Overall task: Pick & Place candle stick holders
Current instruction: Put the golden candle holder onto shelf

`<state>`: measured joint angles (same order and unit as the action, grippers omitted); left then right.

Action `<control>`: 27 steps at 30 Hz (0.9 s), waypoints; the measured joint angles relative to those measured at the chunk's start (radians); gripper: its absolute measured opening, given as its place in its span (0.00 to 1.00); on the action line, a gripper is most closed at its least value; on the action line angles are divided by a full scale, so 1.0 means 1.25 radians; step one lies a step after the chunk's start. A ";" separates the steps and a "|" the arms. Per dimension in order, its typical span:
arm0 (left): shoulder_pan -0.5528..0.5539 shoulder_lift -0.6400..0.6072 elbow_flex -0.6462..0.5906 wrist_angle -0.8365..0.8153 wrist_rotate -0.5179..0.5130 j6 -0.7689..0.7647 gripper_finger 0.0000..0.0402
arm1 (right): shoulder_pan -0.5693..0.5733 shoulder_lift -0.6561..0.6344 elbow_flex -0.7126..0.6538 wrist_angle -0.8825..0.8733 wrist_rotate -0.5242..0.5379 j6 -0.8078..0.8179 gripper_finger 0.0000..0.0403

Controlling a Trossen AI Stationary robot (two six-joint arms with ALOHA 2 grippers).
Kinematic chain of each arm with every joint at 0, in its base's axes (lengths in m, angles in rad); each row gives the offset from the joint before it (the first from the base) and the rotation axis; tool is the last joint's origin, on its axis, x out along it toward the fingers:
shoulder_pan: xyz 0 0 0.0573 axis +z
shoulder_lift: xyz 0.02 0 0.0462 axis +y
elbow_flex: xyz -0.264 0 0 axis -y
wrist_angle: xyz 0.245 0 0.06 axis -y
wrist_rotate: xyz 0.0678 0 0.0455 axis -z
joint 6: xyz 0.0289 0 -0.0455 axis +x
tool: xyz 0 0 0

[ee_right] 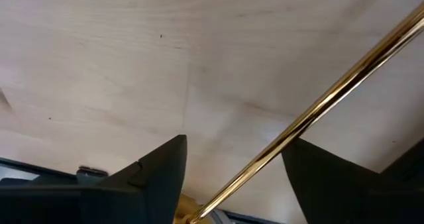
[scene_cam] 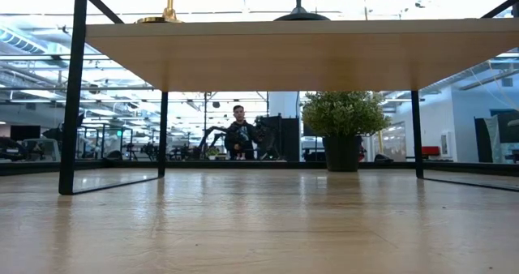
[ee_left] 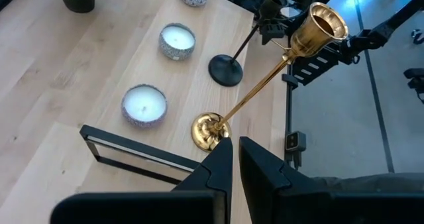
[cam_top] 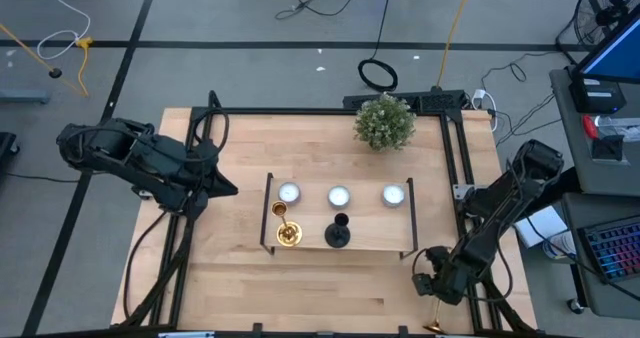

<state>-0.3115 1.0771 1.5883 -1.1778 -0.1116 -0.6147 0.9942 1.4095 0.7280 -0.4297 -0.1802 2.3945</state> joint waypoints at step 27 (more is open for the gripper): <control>0.000 0.000 0.000 0.004 -0.010 0.000 0.08 | 0.028 0.064 -0.002 0.101 0.000 0.001 0.03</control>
<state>-0.3112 1.0774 1.5883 -1.1731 -0.1238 -0.6151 1.0288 1.4898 0.7261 -0.3030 -0.1799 2.3962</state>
